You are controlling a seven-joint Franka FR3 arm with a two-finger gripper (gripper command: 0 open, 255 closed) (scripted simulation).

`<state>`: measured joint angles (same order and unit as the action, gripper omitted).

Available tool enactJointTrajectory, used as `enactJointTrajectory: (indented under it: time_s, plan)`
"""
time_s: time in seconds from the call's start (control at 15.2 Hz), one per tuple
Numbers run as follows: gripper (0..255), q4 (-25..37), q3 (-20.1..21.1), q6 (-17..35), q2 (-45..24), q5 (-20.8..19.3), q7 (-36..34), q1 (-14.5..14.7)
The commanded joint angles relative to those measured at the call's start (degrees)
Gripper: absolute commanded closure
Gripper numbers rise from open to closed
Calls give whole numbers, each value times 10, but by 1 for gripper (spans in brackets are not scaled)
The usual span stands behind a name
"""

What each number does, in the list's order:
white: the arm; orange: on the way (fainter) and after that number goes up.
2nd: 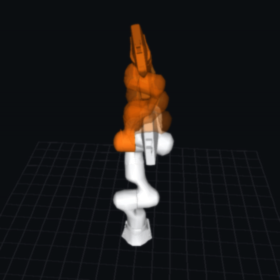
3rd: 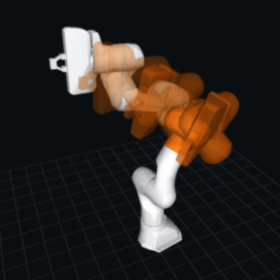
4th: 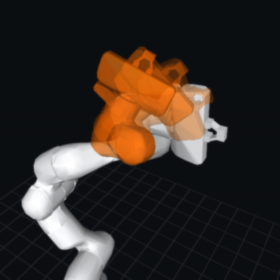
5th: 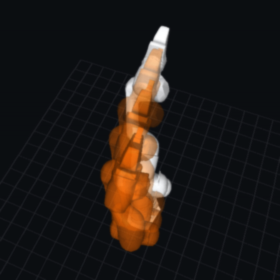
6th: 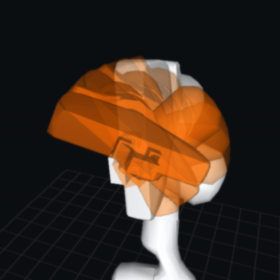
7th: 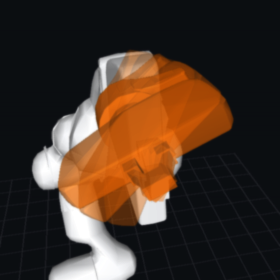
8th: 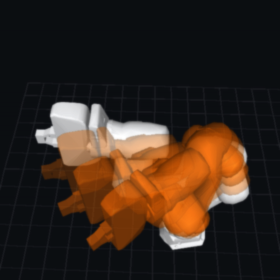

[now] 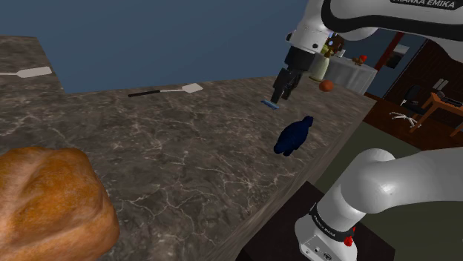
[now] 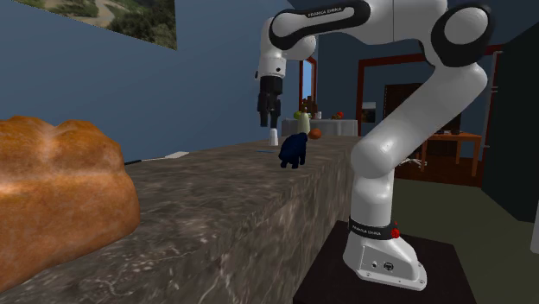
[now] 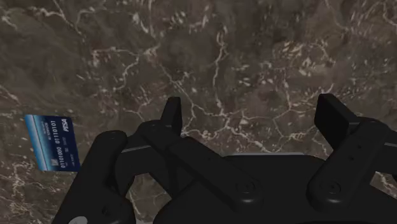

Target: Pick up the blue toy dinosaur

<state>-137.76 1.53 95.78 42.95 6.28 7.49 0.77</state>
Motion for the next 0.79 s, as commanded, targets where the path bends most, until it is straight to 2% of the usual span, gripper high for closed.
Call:
enactJointTrajectory:
  time_s: [0.0,0.33,0.59,0.73]
  plan:
    - [0,0,0,0,0,0,0,0]
    - [0,-44,-34,-68,72,-49,282,119]
    - [0,-84,-76,-134,157,-116,514,216]
    - [0,-94,-78,-129,163,-119,519,220]
